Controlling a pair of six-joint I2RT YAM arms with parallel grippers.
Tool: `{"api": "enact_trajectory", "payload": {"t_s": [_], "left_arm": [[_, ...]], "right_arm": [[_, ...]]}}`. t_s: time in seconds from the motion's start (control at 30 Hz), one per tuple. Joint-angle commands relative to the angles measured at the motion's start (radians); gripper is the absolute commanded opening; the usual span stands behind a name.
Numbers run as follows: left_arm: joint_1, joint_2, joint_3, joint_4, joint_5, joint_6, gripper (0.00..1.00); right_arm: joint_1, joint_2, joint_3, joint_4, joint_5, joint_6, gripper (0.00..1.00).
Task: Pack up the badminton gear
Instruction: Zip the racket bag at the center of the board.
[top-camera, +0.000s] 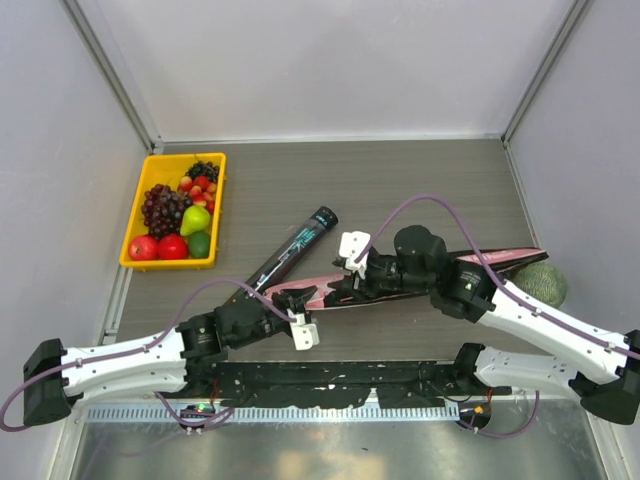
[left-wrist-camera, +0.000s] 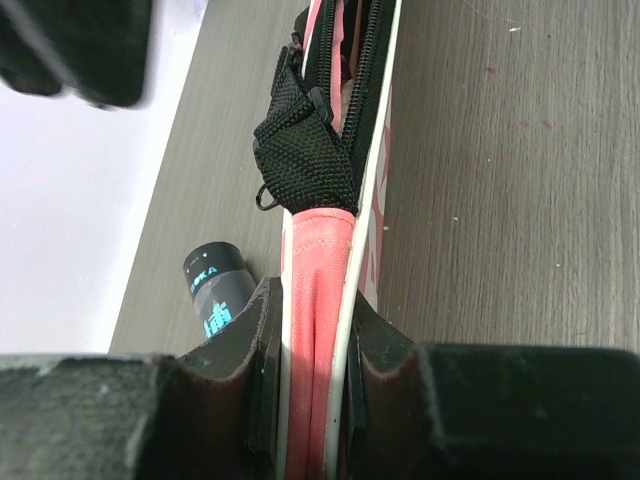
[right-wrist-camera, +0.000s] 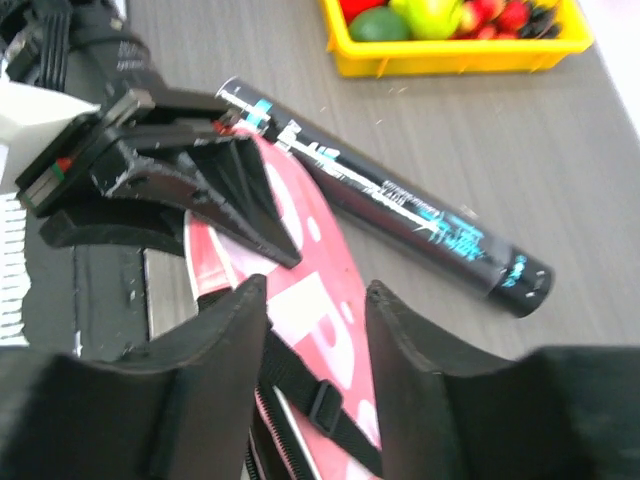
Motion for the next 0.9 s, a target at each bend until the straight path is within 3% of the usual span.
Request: {"api": "enact_trajectory", "payload": {"t_s": [0.0,0.13,0.27,0.5,0.73,0.8,0.87], "left_arm": [[0.000,-0.025,0.010,0.198,0.046,0.038,0.00],[0.000,-0.026,0.003,0.224,0.066,0.064,0.00],[0.000,-0.022,-0.001,0.227,0.082,0.084,0.00],[0.000,-0.022,0.003,0.236,0.086,0.102,0.00],[0.000,0.011,0.032,0.224,0.021,0.113,0.00],[0.000,0.030,0.048,0.210,-0.025,0.112,0.00],[0.000,0.034,0.049,0.221,-0.060,0.105,0.00]], "right_arm": [[-0.017,-0.002,-0.016,-0.059,-0.130,0.032,0.60],[-0.040,-0.015,-0.017,-0.119,-0.276,-0.035,0.69],[-0.102,0.063,0.077,-0.235,-0.385,-0.069,0.71],[-0.134,0.197,0.126,-0.300,-0.402,-0.104,0.72],[-0.134,0.202,0.117,-0.329,-0.432,-0.111,0.61],[-0.134,0.186,0.106,-0.332,-0.406,-0.101,0.53],[-0.136,0.165,0.091,-0.332,-0.370,-0.085,0.29]]}}
